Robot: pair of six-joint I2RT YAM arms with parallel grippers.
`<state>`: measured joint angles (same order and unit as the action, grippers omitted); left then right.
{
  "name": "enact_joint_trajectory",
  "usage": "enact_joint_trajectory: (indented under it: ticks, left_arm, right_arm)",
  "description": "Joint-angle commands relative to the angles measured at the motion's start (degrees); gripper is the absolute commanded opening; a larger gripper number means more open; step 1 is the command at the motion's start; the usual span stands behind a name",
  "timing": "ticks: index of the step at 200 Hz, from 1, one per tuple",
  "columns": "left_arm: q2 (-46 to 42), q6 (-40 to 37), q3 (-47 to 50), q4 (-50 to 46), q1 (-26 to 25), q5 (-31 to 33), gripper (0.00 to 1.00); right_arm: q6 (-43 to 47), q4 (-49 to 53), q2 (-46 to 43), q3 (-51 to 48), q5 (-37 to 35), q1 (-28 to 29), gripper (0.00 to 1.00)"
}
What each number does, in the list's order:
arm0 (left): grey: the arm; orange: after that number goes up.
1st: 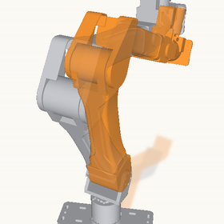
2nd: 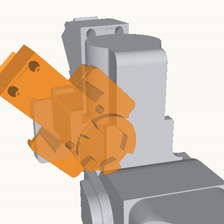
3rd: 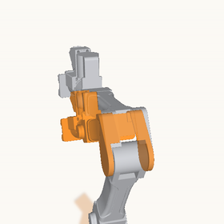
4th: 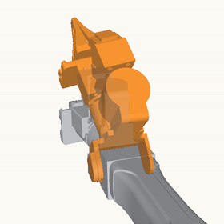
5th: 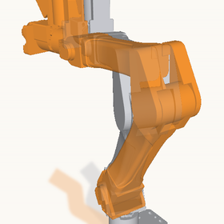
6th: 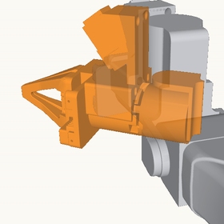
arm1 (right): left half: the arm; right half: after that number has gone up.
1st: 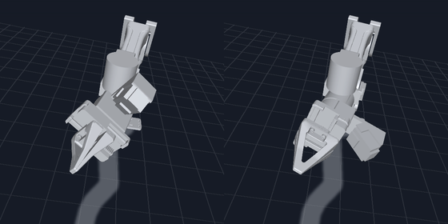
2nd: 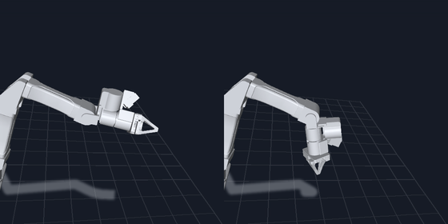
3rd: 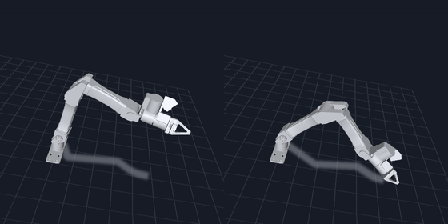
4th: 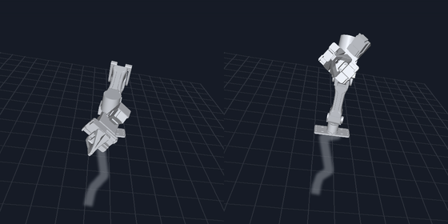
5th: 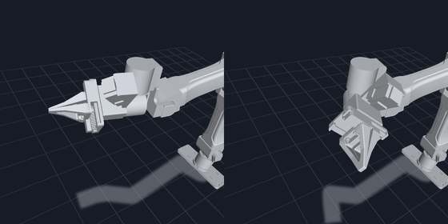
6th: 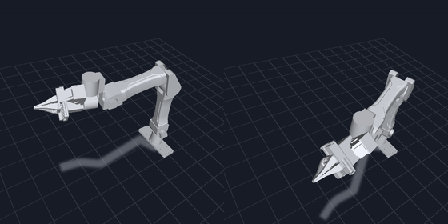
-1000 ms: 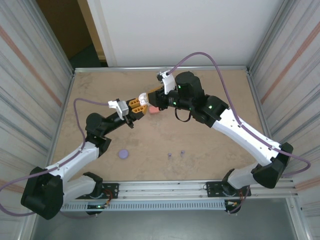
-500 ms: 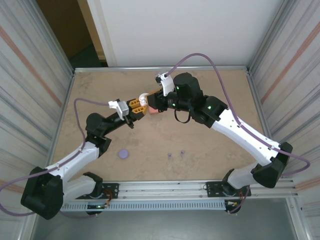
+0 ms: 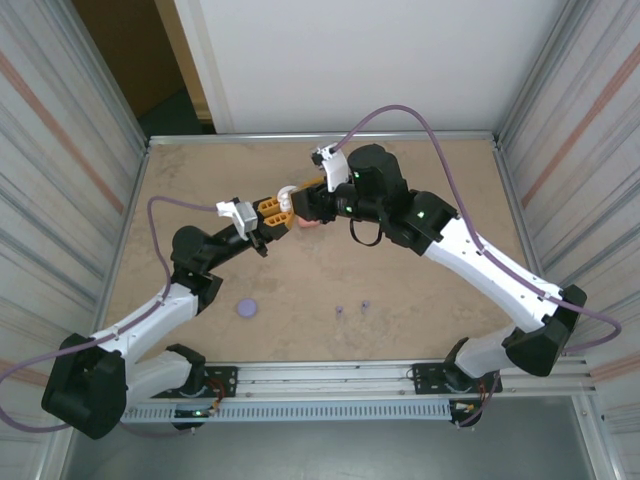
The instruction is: Insert the wireless bluetooth earbuds into the charging case
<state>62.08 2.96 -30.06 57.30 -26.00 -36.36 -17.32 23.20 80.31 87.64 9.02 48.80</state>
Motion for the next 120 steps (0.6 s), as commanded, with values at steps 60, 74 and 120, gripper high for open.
enact_joint_trajectory:
  ticks: [60, 74, 120]
  left_arm:
    - [0.06, 0.8, -2.32, 3.58, -0.37, -2.1, 0.0]
    - [0.55, 1.64, -2.6, 4.47, -0.35, -3.11, 0.0]
    - [1.08, 4.26, -3.14, 7.28, -0.34, -5.67, 0.0]
  right_arm:
    - [-7.83, -13.72, -10.7, -15.66, 16.85, -12.74, 0.71]
    - [-9.99, -16.2, -11.22, -17.85, 21.34, -14.76, 0.76]
    - [-18.16, -29.7, -11.54, -24.63, 32.82, -17.51, 0.9]
